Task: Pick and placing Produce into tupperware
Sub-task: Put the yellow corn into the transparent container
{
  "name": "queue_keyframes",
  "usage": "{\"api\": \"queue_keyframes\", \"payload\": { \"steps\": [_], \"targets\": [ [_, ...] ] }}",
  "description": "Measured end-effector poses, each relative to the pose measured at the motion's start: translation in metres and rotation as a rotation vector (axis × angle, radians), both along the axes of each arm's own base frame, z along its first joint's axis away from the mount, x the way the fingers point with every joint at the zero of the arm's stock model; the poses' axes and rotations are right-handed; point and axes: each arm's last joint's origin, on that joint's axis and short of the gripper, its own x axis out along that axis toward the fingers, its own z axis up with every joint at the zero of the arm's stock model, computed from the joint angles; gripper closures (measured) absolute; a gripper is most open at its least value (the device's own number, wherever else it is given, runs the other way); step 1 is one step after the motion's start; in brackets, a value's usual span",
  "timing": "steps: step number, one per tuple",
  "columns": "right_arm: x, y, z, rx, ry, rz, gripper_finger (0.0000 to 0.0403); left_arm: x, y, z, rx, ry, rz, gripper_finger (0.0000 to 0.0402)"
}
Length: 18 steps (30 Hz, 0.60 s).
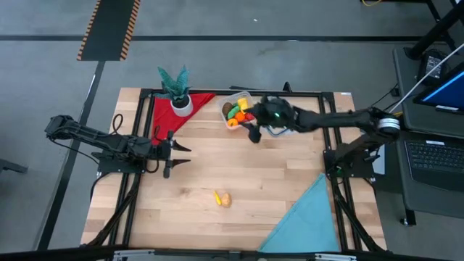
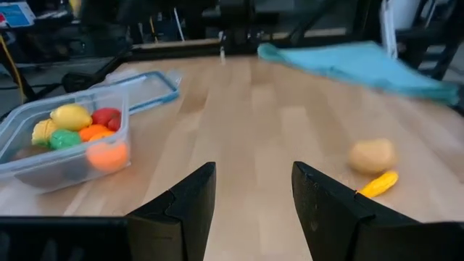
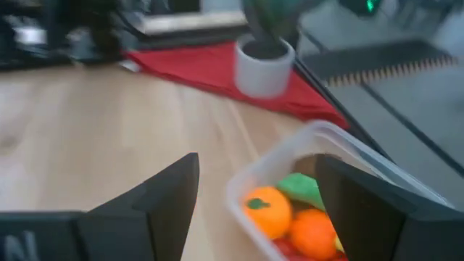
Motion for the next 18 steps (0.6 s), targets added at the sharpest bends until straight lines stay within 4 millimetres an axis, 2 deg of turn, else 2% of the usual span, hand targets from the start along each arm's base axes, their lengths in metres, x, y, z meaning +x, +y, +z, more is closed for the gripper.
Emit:
{"api": "queue_keyframes", "payload": {
  "steps": [4, 7, 12, 18],
  "targets": [
    [-0.022, 0.025, -0.011, -0.046, -0.066, 0.071, 0.0129, 0.001, -0.001, 0.004, -0.049, -0.041, -0.032, 0.0227],
    [-0.034, 0.036, -0.026, -0.050, -0.100, 0.096, 0.0129, 0.001, -0.002, 0.004, -0.041, -0.046, -0.040, 0.0227],
    [-0.046, 0.042, -0.045, -0.057, -0.167, 0.104, 0.0129, 0.001, -0.002, 0.004, -0.037, -0.043, -0.041, 0.0227],
    [-0.050, 0.043, -0.046, 0.001, -0.247, 0.104, 0.0129, 0.001, -0.003, 0.004, -0.041, -0.039, -0.073, 0.0227]
  ]
}}
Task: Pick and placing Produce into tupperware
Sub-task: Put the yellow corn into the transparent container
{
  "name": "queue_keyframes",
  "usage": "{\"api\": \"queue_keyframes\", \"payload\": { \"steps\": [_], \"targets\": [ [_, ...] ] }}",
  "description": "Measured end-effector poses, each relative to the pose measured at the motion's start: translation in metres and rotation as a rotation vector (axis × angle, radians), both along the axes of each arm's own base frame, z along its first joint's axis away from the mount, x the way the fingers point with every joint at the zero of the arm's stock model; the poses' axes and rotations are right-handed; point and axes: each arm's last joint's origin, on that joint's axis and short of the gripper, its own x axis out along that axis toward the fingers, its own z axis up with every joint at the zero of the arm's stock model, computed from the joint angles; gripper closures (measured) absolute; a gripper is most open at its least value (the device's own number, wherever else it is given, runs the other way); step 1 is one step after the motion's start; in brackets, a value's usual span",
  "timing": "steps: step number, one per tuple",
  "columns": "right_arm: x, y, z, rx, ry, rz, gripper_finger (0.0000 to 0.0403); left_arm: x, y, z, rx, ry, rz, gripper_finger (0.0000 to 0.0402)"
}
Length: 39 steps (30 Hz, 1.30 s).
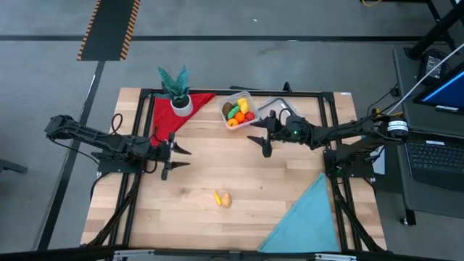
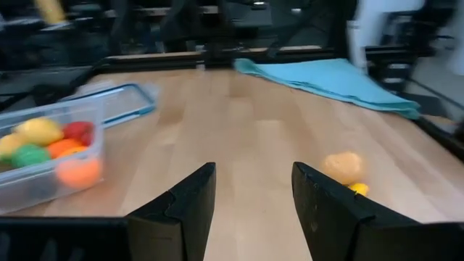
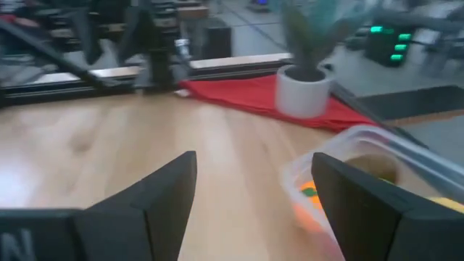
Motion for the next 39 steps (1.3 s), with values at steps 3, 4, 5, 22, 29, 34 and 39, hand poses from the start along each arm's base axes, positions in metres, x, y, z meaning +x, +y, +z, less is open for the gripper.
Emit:
{"api": "queue_keyframes", "payload": {
  "steps": [3, 4, 5, 22, 29, 34, 39],
  "targets": [
    [0.000, 0.003, 0.000, 0.026, -0.005, 0.095, 0.0129, 0.000, -0.004, -0.001, 0.023, 0.009, -0.145, 0.0227],
    [0.001, 0.004, 0.000, 0.045, -0.007, 0.134, 0.0129, -0.001, -0.005, -0.001, 0.032, 0.008, -0.203, 0.0227],
    [0.001, 0.005, 0.000, 0.058, -0.009, 0.175, 0.0129, -0.001, -0.007, 0.000, 0.036, 0.003, -0.242, 0.0227],
    [0.001, 0.018, -0.004, 0.189, 0.028, 0.260, 0.0129, 0.014, -0.007, 0.006, -0.007, 0.040, -0.134, 0.0256],
    [0.000, 0.018, -0.008, 0.200, 0.066, 0.258, 0.0129, 0.036, -0.017, 0.017, -0.020, 0.128, -0.157, 0.0260],
    [0.001, 0.023, -0.008, 0.197, 0.069, 0.279, 0.0129, 0.058, -0.027, 0.023, -0.003, 0.210, -0.179, 0.0260],
    [0.001, 0.030, -0.009, 0.200, 0.079, 0.310, 0.0129, 0.076, -0.033, 0.030, 0.036, 0.421, -0.175, 0.0253]
  ]
}}
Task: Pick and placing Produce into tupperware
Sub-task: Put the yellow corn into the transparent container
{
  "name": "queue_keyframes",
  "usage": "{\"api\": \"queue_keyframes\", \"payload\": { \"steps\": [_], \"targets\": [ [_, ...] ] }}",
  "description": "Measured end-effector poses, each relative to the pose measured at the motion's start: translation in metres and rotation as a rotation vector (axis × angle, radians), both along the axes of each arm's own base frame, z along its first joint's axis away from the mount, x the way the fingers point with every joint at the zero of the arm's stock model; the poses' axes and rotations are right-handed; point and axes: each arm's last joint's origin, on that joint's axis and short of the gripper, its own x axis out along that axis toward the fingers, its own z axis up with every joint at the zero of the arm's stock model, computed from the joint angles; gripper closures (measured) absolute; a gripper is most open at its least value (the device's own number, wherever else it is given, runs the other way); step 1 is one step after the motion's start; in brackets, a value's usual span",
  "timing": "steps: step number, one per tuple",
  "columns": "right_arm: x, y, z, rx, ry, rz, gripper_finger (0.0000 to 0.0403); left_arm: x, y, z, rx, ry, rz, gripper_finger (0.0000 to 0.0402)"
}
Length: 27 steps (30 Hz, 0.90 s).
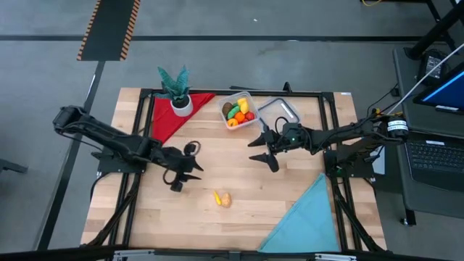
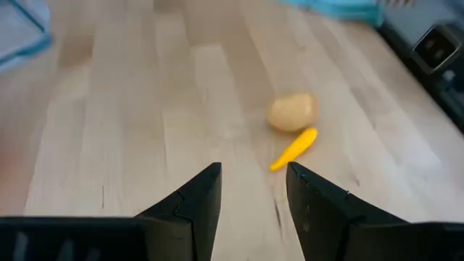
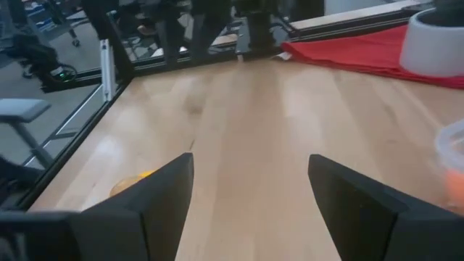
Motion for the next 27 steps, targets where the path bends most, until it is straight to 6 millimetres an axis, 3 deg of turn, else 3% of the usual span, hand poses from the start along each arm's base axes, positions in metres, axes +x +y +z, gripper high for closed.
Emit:
{"api": "queue_keyframes", "payload": {
  "steps": [9, 17, 27],
  "targets": [
    [0.000, 0.006, -0.002, 0.005, 0.022, 0.036, 0.0129, 0.036, -0.010, 0.018, 0.093, 0.187, -0.034, 0.0246],
    [-0.002, 0.006, -0.007, -0.015, 0.074, 0.045, 0.0129, 0.073, -0.028, 0.005, 0.249, 0.316, -0.175, 0.0250],
    [-0.003, 0.007, -0.009, -0.007, 0.095, 0.059, 0.0129, 0.105, -0.041, -0.014, 0.266, 0.411, -0.205, 0.0269]
  ]
}}
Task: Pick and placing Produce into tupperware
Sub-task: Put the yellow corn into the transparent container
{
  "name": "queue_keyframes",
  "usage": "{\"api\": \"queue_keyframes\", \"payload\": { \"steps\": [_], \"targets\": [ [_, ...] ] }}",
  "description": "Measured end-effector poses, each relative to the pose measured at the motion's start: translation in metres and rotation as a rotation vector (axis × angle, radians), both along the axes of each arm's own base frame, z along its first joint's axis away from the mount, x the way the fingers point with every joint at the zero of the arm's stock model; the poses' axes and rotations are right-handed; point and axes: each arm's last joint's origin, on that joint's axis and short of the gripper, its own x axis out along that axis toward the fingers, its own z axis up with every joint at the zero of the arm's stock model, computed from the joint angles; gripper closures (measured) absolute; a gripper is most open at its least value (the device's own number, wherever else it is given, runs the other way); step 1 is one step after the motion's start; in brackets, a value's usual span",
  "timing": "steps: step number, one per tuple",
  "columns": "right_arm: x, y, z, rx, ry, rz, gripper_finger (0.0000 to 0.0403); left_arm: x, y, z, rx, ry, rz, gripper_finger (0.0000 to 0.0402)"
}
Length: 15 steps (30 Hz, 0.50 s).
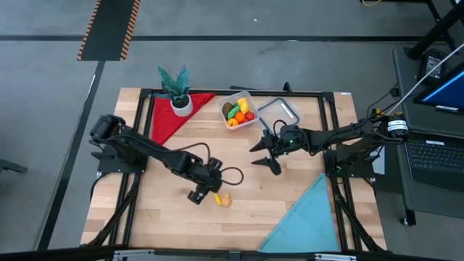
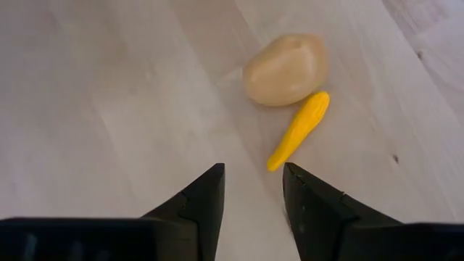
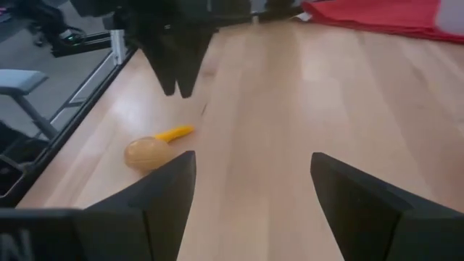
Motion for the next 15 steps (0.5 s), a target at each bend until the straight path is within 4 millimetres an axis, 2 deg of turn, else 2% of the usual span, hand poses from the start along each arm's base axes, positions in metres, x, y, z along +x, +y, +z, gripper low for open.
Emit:
{"api": "queue_keyframes", "payload": {
  "steps": [8, 15],
  "targets": [
    [-0.001, 0.005, -0.001, 0.022, 0.014, 0.069, 0.0129, 0.012, -0.014, -0.020, 0.000, 0.060, -0.037, 0.0279],
    [-0.001, 0.013, -0.001, 0.022, 0.015, 0.101, 0.0129, 0.018, -0.025, -0.025, -0.002, 0.069, -0.061, 0.0275]
  ]
}}
